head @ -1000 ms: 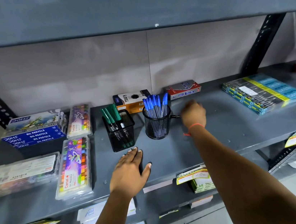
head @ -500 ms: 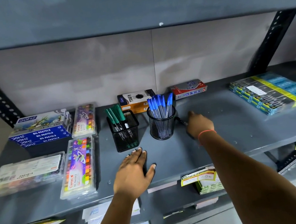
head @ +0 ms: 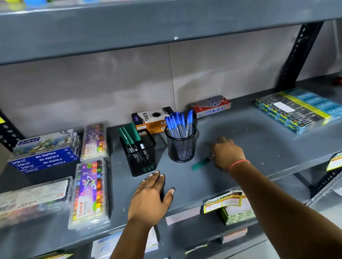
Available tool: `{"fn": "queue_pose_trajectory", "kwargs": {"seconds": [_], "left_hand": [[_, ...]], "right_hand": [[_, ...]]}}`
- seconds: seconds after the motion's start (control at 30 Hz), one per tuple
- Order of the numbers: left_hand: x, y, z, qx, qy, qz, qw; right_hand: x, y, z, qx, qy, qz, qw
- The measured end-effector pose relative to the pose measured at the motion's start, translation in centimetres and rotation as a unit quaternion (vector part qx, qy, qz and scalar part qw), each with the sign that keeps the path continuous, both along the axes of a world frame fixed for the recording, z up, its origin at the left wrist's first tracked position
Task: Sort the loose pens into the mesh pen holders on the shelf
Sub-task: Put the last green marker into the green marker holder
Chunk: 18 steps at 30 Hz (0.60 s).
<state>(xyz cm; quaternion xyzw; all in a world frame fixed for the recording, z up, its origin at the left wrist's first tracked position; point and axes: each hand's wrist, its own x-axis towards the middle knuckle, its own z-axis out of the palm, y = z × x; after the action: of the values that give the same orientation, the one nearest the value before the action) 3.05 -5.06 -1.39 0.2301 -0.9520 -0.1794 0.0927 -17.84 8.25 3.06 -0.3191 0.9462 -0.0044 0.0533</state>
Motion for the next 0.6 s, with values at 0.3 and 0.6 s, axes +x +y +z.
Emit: {"fn": "queue_pose_trajectory", "kwargs": {"seconds": [0.3,0.6], "left_hand": [[1.6,-0.9,0.2,0.001,-0.018,0.028,0.999],[1.7,-0.8,0.0,-0.013,-0.015,0.037,0.999]], "right_hand": [[0.0,2.4,1.0,-0.231,-0.010,-0.110,0.967],[4.6,-5.6,7.8,-0.544,-0.179,-0.066,0.817]]}}
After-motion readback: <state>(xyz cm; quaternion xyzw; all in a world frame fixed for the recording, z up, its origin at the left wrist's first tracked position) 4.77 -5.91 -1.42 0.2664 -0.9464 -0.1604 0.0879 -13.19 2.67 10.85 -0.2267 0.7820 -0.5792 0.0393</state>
